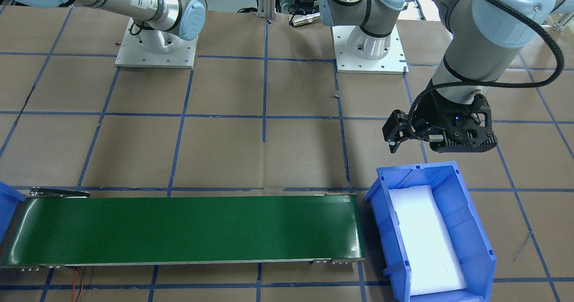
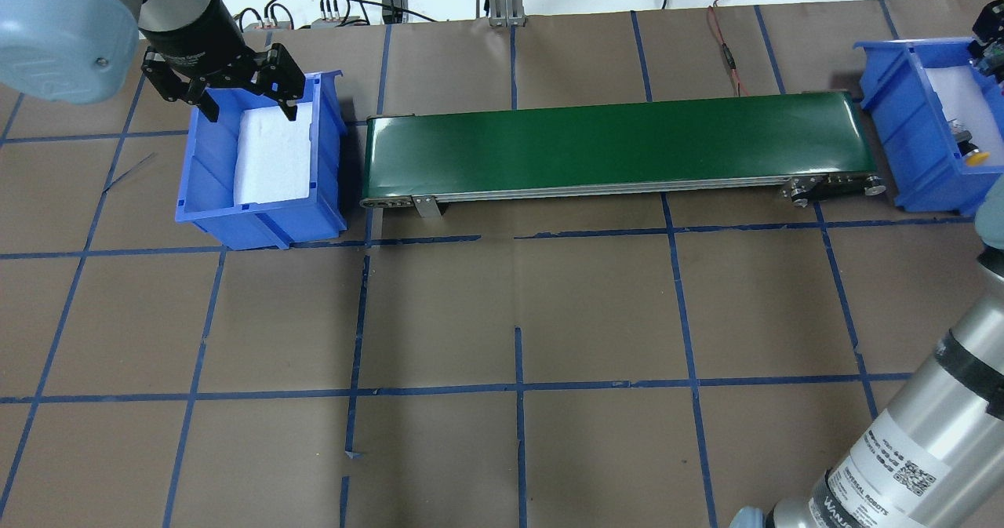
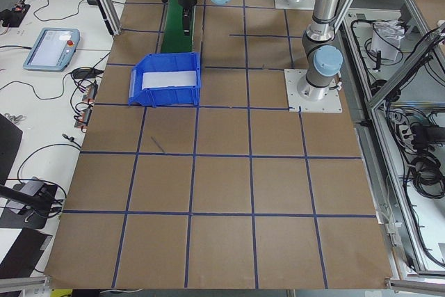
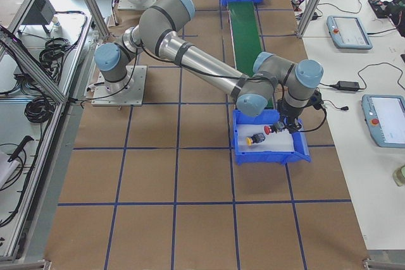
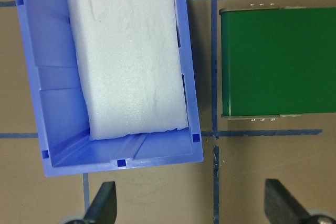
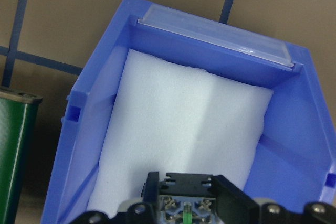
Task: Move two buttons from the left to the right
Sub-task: 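Lower the red button into the far blue bin and open the right gripper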
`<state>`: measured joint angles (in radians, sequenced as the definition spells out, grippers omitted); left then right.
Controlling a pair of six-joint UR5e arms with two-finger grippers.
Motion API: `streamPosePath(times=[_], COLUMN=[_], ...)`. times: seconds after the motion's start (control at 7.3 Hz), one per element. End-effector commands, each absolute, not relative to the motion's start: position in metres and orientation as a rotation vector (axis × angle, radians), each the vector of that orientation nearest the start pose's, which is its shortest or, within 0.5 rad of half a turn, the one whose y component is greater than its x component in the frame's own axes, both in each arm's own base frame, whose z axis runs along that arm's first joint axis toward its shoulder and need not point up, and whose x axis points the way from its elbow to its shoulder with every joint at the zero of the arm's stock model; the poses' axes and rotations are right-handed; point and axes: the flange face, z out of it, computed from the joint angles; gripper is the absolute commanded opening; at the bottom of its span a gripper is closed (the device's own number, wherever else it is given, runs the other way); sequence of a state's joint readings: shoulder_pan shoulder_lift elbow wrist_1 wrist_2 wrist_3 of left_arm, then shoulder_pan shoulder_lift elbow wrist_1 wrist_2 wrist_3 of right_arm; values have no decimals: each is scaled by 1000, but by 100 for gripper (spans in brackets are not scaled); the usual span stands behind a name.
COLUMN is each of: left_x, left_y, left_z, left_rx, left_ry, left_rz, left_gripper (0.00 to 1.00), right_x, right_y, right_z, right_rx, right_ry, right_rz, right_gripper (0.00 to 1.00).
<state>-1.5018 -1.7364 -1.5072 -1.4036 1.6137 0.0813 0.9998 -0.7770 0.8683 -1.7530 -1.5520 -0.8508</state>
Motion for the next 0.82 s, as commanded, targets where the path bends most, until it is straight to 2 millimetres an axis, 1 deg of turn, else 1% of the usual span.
streamPosePath(times=[0.0, 0.14, 0.68], left_x=[-90, -90, -91], left_y=[-574, -574, -573], left_z=[449, 449, 448], left_rx=[17, 17, 19], left_ry=[3092, 3092, 3093], left_rz=[-97, -94, -92], left_gripper=[100, 100, 100], right_x=[-323, -322, -329], right_y=[-763, -764, -775], right_z=[310, 303, 259], right_rx=[-455, -454, -454], right_ry=[3158, 3152, 3147], right_rz=[-151, -140, -133], right_gripper=[15, 15, 15])
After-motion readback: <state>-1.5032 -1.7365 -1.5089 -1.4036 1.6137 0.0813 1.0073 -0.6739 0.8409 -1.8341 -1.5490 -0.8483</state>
